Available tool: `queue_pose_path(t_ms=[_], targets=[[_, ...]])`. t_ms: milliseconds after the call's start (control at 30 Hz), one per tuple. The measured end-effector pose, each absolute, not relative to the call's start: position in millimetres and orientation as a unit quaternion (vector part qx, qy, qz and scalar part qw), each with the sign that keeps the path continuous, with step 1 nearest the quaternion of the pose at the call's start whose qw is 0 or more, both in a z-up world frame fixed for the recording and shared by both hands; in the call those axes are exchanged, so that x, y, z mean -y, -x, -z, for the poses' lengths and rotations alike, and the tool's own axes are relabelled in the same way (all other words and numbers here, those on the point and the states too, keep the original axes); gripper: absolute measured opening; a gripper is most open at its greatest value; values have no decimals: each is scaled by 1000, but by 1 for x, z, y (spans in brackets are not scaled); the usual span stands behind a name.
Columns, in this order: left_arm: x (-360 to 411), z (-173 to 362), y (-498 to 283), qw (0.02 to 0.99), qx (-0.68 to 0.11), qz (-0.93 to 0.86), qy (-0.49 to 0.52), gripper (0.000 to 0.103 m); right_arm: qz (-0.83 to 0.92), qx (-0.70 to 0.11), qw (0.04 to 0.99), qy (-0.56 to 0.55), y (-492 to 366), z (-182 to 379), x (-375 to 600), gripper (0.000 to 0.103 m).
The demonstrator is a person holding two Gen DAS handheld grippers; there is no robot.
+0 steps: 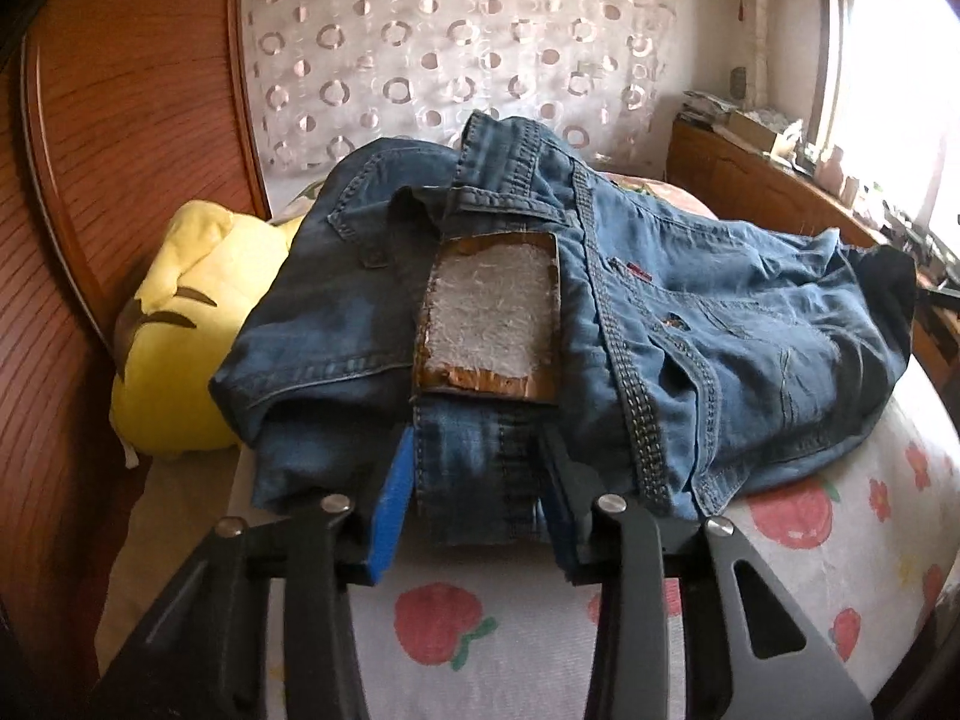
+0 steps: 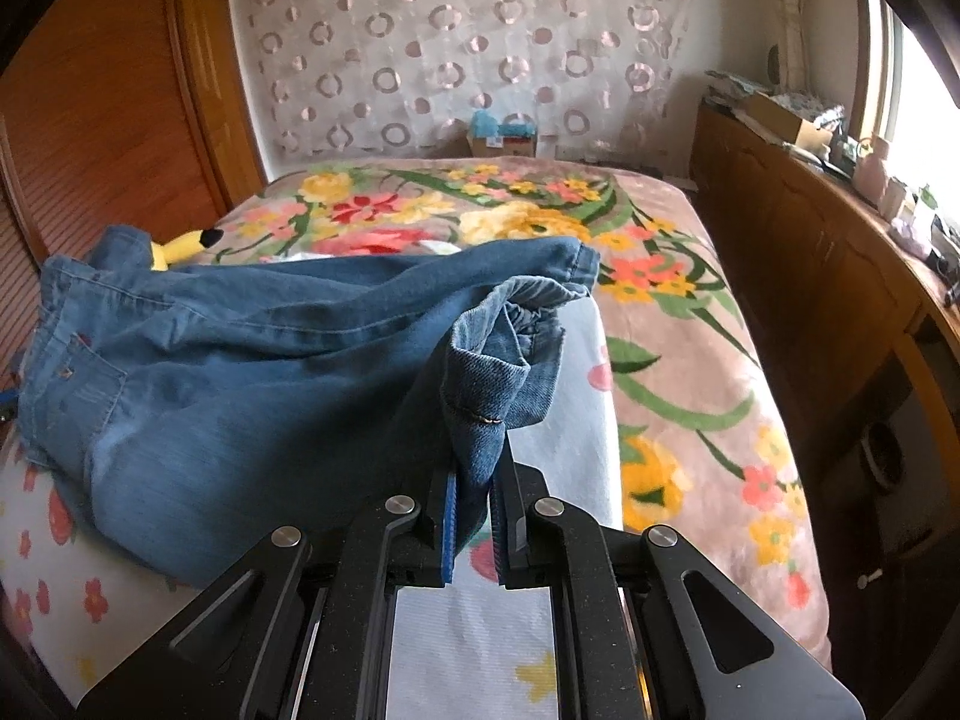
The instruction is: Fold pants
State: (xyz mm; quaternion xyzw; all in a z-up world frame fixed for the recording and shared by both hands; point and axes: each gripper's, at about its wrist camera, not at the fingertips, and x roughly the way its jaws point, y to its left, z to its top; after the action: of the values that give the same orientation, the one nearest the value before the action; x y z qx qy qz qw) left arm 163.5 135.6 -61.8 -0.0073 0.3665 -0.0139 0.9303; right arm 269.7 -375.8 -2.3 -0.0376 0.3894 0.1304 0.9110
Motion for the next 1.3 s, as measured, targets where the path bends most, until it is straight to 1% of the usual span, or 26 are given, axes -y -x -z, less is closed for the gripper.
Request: queue_pose_path(t_ms=[67, 100, 133, 200, 267, 533, 767, 933, 1067, 1167, 1300], targets=[[-133, 62, -165, 927, -374, 18, -3, 24, -130, -380, 915, 36, -266, -1, 378, 6], [-132, 61, -165, 926, -376, 15, -7, 19, -129, -375, 917, 39, -264, -4, 377, 5], [-133, 57, -164, 928, -373, 13, -11, 17, -128, -370, 919, 42, -263, -6, 376, 5], [-134, 49, -161, 930, -367, 14, -11, 10, -127, -362, 922, 46, -259, -12, 376, 5], [-134, 36, -157, 935, -354, 18, -10, 8, -122, -351, 927, 46, -257, -19, 376, 4], [-125, -20, -138, 959, -284, 4, -20, 7, -115, -305, 944, 48, -240, -61, 381, 4], [-128, -39, -107, 964, -264, 22, -3, 6, -104, -276, 954, 51, -200, -89, 390, 4], [-123, -41, -75, 965, -260, 41, 2, 7, -92, -269, 958, 47, -156, -97, 408, 4], [-122, -33, -42, 961, -270, 55, 17, 7, -86, -274, 957, 42, -119, -92, 424, 4], [-119, -17, -26, 955, -291, 58, 16, 7, -83, -287, 954, 33, -95, -80, 436, 4], [-116, 4, -18, 947, -317, 55, 9, 8, -76, -318, 945, 23, -77, -51, 445, 4]])
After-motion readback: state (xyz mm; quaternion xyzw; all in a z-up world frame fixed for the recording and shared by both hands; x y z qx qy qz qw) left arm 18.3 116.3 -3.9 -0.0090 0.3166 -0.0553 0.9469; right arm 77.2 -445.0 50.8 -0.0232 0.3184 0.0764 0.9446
